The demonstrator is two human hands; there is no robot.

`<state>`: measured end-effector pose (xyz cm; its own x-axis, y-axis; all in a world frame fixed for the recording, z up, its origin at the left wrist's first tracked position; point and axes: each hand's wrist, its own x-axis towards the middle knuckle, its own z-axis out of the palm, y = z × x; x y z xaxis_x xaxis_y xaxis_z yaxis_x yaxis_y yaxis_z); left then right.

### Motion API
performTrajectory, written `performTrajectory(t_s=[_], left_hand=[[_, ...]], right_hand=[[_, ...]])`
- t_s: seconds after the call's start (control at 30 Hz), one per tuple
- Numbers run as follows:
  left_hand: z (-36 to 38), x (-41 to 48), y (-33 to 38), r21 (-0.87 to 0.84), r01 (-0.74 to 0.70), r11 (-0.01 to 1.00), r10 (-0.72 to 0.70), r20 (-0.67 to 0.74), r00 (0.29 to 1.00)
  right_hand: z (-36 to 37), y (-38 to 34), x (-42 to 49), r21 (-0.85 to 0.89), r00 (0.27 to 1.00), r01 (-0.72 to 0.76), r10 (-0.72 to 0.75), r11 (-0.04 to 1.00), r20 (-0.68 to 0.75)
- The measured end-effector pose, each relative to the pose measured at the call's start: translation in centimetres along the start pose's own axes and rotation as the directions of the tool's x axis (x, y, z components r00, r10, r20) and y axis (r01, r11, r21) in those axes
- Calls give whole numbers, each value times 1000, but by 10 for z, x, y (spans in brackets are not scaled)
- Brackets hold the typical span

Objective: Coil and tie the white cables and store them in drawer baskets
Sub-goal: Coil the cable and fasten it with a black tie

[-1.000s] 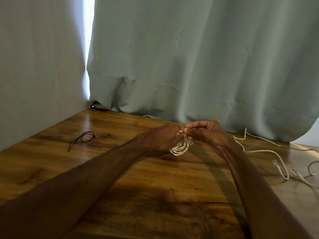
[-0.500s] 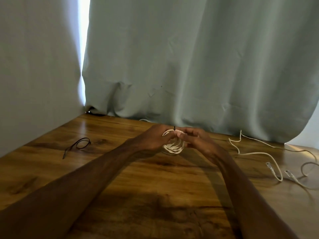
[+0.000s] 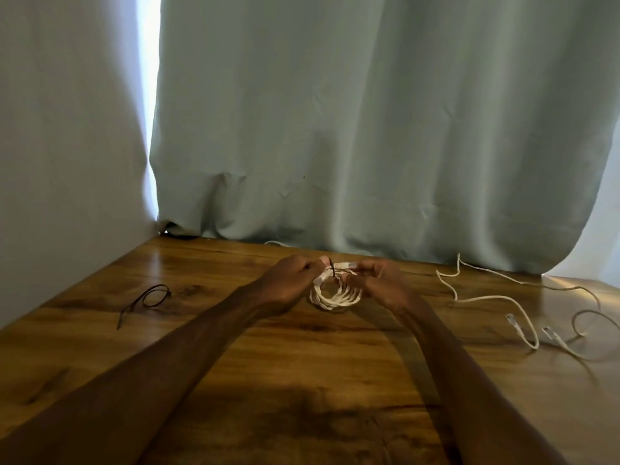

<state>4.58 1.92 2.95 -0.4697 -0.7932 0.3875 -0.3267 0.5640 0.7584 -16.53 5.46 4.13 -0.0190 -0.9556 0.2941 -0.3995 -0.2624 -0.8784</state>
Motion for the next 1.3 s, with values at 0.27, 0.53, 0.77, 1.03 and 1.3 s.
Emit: performTrajectory(t_s=[0.27, 0.53, 0.77, 1.03, 1.3], left_hand=[[10, 7, -14, -166, 118, 979, -103, 98, 990], [12, 12, -14, -283, 151, 947, -140, 60, 988], [13, 13, -13, -328, 192, 925, -199, 11, 980], [10, 14, -6, -414, 252, 875, -257, 44, 965], [32, 0, 28, -425, 272, 864, -204, 199, 959]], right_hand=[[-3, 1, -3, 72, 997, -67, 69, 995, -22], [-3, 2, -1, 120, 994, -104, 106, 987, -8], [-2, -5, -9, 294, 967, -228, 179, 928, 183], [-14, 1, -17, 390, 960, -236, 151, 890, 237], [-43, -1, -75, 510, 970, -239, 221, 826, 97]])
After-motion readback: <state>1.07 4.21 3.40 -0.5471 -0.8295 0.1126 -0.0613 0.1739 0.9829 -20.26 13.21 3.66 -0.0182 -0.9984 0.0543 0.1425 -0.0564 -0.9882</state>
